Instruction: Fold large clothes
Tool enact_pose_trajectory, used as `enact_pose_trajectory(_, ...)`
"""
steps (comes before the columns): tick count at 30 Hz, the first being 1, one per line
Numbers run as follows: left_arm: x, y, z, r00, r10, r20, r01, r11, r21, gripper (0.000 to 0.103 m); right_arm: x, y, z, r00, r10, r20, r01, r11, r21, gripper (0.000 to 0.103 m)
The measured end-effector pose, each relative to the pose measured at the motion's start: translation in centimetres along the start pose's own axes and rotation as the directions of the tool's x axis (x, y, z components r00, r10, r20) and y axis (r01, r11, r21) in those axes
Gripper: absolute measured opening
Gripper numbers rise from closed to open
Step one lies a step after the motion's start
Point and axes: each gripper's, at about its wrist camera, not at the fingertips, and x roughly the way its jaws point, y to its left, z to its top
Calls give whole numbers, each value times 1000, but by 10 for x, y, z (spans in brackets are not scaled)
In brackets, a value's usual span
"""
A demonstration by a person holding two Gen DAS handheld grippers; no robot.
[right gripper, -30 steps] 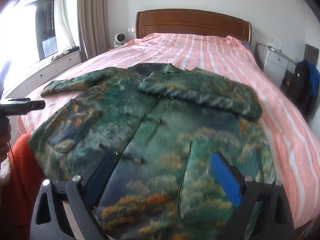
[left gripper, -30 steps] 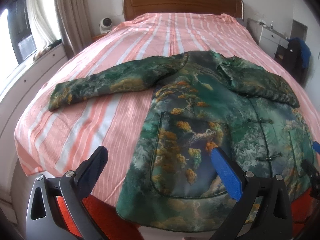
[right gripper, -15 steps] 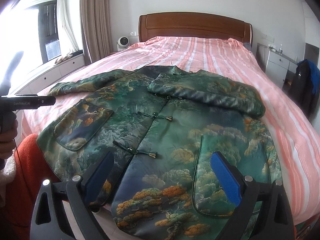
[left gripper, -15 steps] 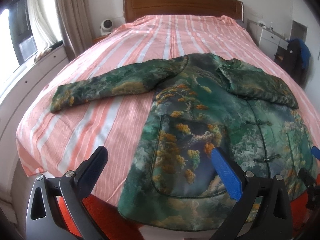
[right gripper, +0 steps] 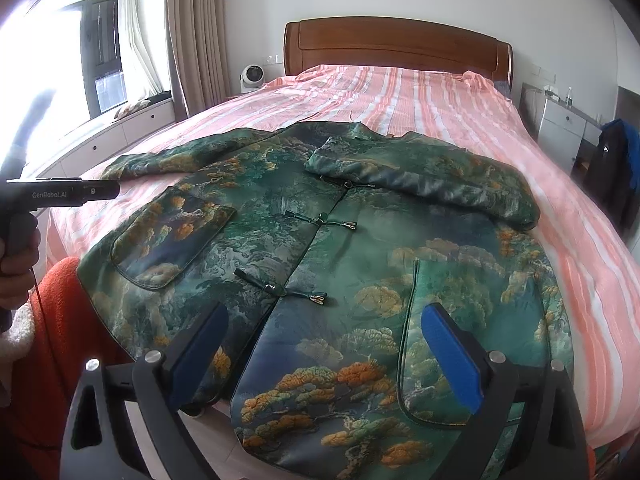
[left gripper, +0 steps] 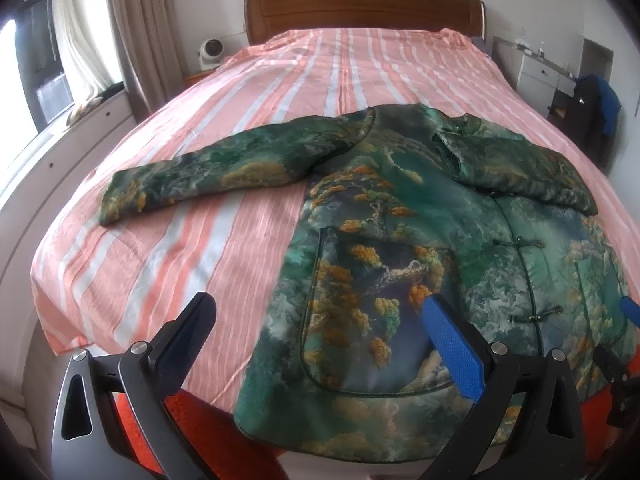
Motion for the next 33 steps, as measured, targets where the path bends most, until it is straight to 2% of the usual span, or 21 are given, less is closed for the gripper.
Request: enact_pose_trajectory(33, 5, 5, 0, 1000, 6, -5, -6, 1000, -10, 103, -2, 8, 1, 1000, 8, 6, -8, 1000, -21, 96)
